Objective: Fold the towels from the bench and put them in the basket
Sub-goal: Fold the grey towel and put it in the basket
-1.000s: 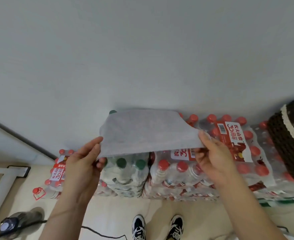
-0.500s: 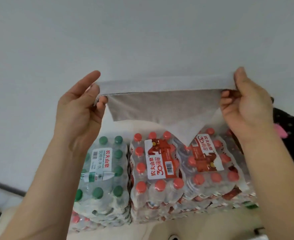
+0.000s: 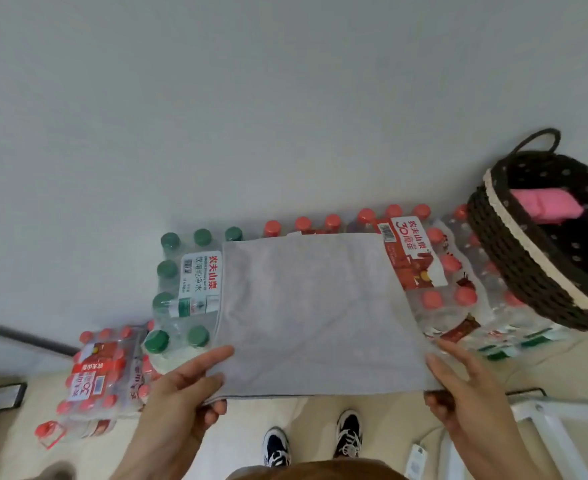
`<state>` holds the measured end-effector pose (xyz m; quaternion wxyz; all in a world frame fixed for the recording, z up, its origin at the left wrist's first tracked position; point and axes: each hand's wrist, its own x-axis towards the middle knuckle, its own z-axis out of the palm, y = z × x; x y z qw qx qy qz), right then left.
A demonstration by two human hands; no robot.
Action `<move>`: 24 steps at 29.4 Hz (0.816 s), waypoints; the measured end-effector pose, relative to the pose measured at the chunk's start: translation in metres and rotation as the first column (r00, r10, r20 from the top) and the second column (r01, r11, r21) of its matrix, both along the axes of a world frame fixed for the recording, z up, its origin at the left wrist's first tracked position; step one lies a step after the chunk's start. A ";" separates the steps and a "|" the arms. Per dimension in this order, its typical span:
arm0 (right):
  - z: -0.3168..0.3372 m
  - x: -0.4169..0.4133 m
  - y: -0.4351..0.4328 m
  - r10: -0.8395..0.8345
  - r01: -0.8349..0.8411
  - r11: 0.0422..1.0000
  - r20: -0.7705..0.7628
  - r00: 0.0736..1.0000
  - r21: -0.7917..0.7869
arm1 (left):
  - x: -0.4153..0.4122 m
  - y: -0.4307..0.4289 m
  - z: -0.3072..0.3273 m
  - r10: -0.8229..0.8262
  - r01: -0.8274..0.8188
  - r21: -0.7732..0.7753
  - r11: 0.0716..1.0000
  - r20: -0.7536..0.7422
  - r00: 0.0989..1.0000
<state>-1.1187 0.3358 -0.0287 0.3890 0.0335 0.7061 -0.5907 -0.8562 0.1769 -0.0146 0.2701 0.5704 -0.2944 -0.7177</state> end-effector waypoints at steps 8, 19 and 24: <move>0.019 -0.024 -0.002 0.331 -0.308 0.922 0.064 0.942 -0.235 | 0.016 -0.012 0.002 -0.056 0.060 0.016 0.998 -0.199 0.979; 0.037 -0.058 -0.074 0.395 -0.380 0.913 -0.565 0.725 0.150 | -0.010 -0.064 0.010 -0.081 0.342 -0.551 0.761 0.443 0.893; 0.021 -0.069 -0.112 0.415 -0.363 0.904 -0.668 0.617 0.227 | -0.033 -0.097 0.001 -0.044 0.288 -0.536 0.794 0.421 0.906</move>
